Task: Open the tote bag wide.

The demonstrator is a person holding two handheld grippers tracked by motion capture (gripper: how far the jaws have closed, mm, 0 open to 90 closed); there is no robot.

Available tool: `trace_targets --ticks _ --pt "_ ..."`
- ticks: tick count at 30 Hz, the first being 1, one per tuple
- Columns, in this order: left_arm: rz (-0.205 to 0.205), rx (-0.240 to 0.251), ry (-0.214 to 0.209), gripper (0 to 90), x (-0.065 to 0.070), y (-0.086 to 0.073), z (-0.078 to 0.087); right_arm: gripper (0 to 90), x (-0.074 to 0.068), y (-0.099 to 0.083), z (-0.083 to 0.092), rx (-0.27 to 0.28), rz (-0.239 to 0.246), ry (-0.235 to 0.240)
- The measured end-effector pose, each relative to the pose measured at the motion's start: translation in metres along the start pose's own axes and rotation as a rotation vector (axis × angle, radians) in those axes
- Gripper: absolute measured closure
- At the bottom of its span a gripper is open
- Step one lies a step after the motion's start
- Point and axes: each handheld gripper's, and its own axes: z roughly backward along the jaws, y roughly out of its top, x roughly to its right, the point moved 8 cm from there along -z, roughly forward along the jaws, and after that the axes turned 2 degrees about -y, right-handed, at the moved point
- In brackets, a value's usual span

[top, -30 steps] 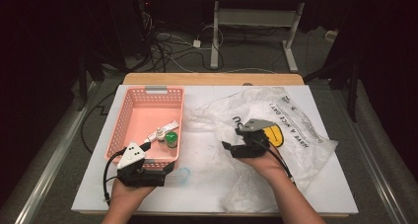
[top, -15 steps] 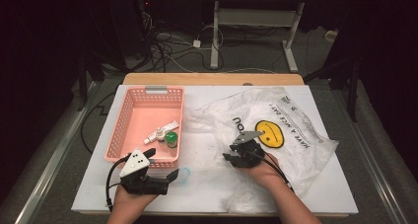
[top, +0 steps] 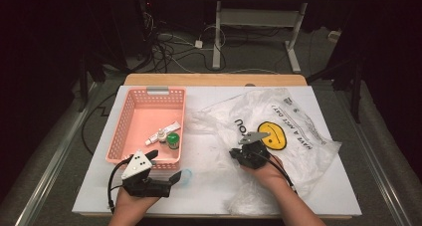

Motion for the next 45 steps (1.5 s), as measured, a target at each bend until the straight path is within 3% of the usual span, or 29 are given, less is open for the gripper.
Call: trace_targets --ticks 4,12,25,36,45 --pt "0.003 0.001 -0.001 0.0 0.000 0.000 0.000 88.9 0.001 0.001 0.002 0.008 0.001 -0.005" --pt "0.014 0.007 0.004 0.0 -0.003 0.000 0.001 90.0 0.005 0.012 0.016 0.105 -0.003 -0.017" --pt "0.028 0.014 0.025 0.0 -0.011 0.000 0.005 90.0 0.012 0.036 0.062 0.301 -0.011 -0.049" --pt "0.039 0.010 0.034 0.0 -0.014 -0.002 0.005 90.0 0.022 0.053 0.097 0.428 -0.019 -0.049" --pt "0.037 0.001 0.040 0.0 -0.015 -0.003 0.002 90.0 0.022 0.056 0.106 0.457 -0.009 -0.049"
